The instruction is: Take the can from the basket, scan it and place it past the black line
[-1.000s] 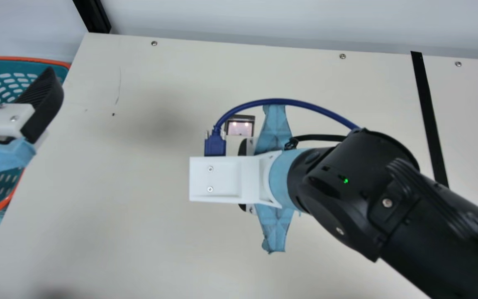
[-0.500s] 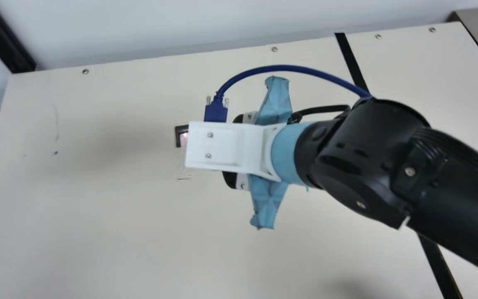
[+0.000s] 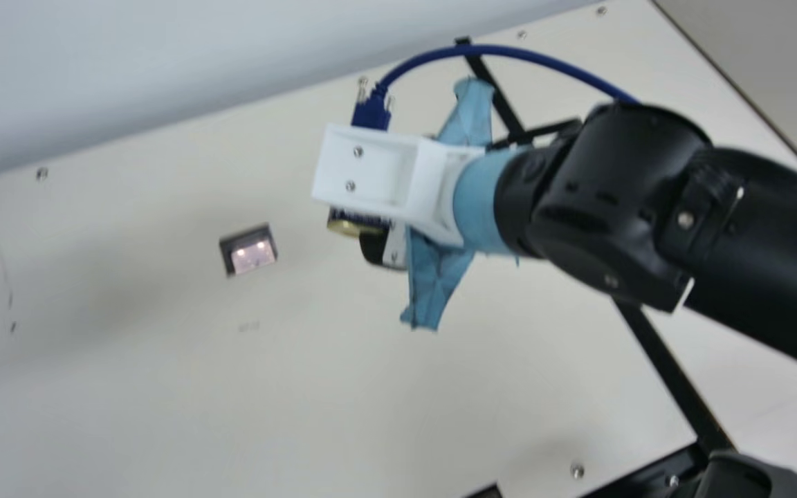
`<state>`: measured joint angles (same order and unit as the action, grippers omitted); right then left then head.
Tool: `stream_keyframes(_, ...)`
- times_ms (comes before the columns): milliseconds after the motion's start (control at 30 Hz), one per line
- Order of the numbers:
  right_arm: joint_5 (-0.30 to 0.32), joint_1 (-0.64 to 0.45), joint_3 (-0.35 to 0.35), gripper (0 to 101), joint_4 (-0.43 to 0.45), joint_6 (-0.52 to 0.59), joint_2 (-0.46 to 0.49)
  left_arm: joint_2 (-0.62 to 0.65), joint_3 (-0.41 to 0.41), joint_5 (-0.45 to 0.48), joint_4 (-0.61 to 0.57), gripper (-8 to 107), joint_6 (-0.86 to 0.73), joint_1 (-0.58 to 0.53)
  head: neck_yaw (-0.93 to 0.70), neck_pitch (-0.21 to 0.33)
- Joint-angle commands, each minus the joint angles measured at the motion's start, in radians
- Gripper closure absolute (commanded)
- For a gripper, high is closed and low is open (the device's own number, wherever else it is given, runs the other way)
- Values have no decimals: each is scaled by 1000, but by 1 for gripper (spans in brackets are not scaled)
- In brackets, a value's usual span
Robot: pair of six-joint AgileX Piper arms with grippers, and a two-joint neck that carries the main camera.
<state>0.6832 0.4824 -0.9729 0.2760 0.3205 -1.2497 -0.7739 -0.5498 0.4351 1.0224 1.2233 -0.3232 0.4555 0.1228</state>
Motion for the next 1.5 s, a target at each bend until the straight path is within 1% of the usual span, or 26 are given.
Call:
stream_keyframes(0, 3, -17, 4, 101, 20, -47, 10, 0, 0, 0, 0, 9, 0, 0, 34, 30)
stream_keyframes(333, 13, -83, 26, 101, 94, -192, 47, 0, 0, 0, 0, 9, 0, 0, 122, 45)
stream_keyframes(500, 21, -101, 33, 101, 116, -244, 52, 0, 0, 0, 0, 9, 0, 0, 132, 47)
stream_keyframes(533, 21, -104, 34, 87, 119, -253, 53, 0, 0, 0, 0, 9, 0, 0, 132, 47)
stream_keyframes(567, 19, -107, 36, 54, 121, -259, 54, 0, 0, 0, 0, 9, 0, 0, 132, 47)
stream_keyframes(600, 18, -110, 37, 53, 124, -267, 54, 0, 0, 0, 0, 9, 0, 0, 132, 47)
stream_keyframes(667, 15, -117, 40, 60, 129, -278, 53, 0, 0, 0, 0, 9, 0, 0, 132, 47)
stream_keyframes(700, 13, -120, 41, 76, 132, -284, 52, 0, 0, 0, 0, 9, 0, 0, 132, 47)
stream_keyframes(733, 12, -123, 42, 86, 136, -292, 51, 0, 0, 0, 0, 9, 0, 0, 132, 47)
stream_keyframes(767, 10, -126, 42, 89, 139, -300, 49, 0, 0, 0, 0, 9, 0, 0, 132, 47)
stream_keyframes(800, 8, -129, 43, 101, 141, -306, 48, 0, 0, 0, 0, 9, 0, 0, 132, 47)
stream_keyframes(1133, -14, -173, 40, 101, 148, -349, 40, 0, 0, 0, 0, 9, 0, 0, 132, 47)
stream_keyframes(1467, -1, -251, 20, 101, 159, -402, 38, 0, 0, 0, 0, 9, 0, 0, 132, 47)
